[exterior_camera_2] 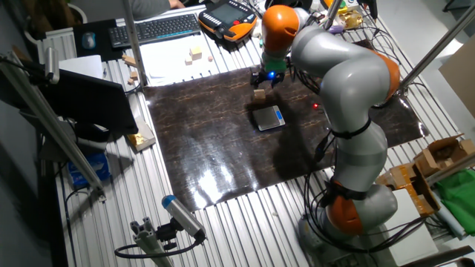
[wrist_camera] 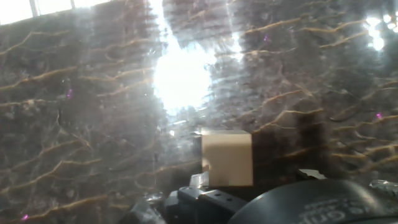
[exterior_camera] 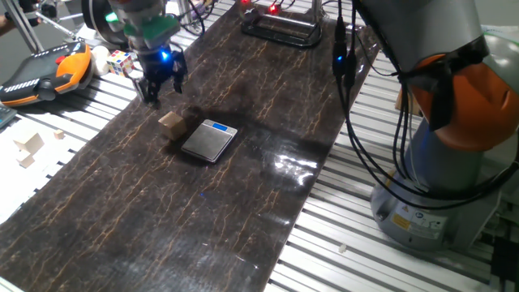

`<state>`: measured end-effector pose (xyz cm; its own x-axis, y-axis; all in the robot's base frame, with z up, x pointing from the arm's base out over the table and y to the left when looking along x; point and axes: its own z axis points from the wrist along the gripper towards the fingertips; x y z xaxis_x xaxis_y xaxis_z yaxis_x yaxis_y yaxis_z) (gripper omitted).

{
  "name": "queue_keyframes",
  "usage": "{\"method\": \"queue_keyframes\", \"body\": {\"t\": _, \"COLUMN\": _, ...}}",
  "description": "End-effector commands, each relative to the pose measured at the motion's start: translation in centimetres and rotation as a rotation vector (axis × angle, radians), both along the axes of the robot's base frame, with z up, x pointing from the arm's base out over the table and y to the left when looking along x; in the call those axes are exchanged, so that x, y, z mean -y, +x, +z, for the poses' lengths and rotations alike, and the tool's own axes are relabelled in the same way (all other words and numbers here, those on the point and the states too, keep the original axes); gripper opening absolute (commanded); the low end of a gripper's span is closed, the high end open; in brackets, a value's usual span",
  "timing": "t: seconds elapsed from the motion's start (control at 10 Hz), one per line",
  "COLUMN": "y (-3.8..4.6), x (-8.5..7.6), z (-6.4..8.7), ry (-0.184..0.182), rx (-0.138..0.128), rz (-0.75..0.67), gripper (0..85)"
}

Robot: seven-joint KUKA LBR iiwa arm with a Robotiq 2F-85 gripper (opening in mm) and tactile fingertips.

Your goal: Place the block on the scale

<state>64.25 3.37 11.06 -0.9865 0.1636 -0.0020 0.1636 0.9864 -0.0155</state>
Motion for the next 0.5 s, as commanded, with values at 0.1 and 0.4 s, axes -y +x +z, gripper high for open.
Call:
{"method": "queue_keyframes", "body": {"t": 0.1, "y": 0.19, "x": 0.1, "z": -1.3, "ry": 0.016, "rx": -0.022, "rz": 0.045, "gripper": 79.3}}
{"method": "queue_keyframes", "body": {"t": 0.4, "y": 0.17, "x": 0.1, "z": -2.1, "ry": 0.027, "rx": -0.021, "rz": 0.053, "gripper": 81.0}}
